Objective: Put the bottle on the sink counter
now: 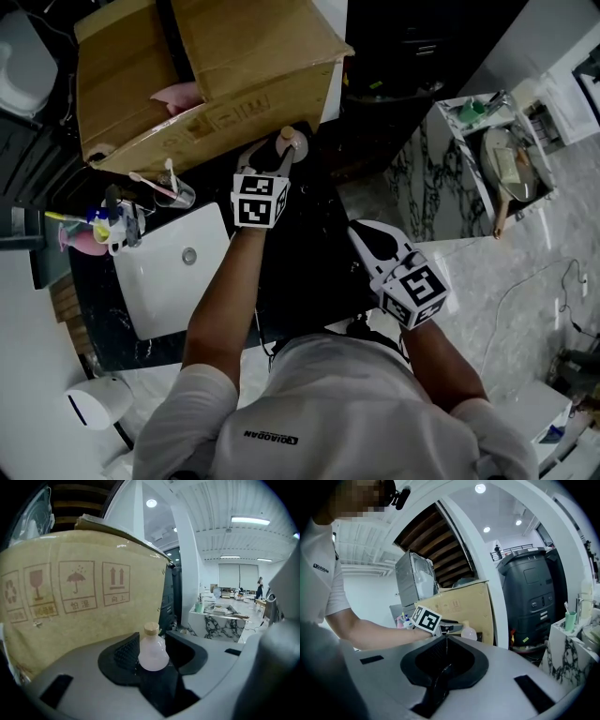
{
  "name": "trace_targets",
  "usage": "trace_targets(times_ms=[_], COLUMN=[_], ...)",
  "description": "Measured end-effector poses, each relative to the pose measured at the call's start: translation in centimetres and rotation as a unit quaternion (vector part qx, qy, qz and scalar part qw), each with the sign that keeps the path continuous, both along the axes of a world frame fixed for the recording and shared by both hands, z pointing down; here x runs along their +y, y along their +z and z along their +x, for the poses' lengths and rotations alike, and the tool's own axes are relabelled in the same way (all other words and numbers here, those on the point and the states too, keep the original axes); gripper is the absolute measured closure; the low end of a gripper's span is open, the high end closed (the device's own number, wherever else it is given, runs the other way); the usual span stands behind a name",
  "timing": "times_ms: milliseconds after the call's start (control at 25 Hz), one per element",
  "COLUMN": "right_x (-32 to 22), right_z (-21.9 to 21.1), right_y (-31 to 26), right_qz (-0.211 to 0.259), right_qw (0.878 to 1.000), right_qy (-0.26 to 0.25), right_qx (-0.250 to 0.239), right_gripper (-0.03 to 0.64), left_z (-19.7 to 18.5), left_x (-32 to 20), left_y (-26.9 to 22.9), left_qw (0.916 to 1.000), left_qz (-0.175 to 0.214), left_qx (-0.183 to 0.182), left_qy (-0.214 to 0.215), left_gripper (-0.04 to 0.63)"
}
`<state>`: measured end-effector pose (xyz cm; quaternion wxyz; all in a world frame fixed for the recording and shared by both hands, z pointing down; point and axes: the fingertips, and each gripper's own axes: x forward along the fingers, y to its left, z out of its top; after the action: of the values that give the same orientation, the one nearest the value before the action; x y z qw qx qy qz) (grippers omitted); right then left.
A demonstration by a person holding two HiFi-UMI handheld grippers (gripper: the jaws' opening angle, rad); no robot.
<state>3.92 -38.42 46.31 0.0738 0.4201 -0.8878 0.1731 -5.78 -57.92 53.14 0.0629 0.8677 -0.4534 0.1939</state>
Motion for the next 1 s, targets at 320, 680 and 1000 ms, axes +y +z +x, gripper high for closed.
trace_targets(times_ms=[320,680,1000], right_x=[2.2,5.6,8.6], right_z=[0.4,0.0,0.6], right_y=[-0.8,-2.6,-3.2], right_qz=[-0.02,-0.001,0.002], right_qw=[0.998,0.996,0.994], right_qy=[-0.021,-0.07,-0.099], right_qx=[-0.062,-0.054,-0.043], right_gripper=[0.575,0.577,0.578], left_z=[-1.4,-1.1,0.2], left_x=[5.2,13.7,22.3], left_y=[-3.1,-7.4,-7.9], left_qw=[0.9978,0.994,0.9869], left_qz=[-0.029,-0.033,-0.067], left_qx=[0.056,0.1,0.14], left_qy=[-0.019,-0.03,-0.047], left_gripper=[0.506,0.581,0.581])
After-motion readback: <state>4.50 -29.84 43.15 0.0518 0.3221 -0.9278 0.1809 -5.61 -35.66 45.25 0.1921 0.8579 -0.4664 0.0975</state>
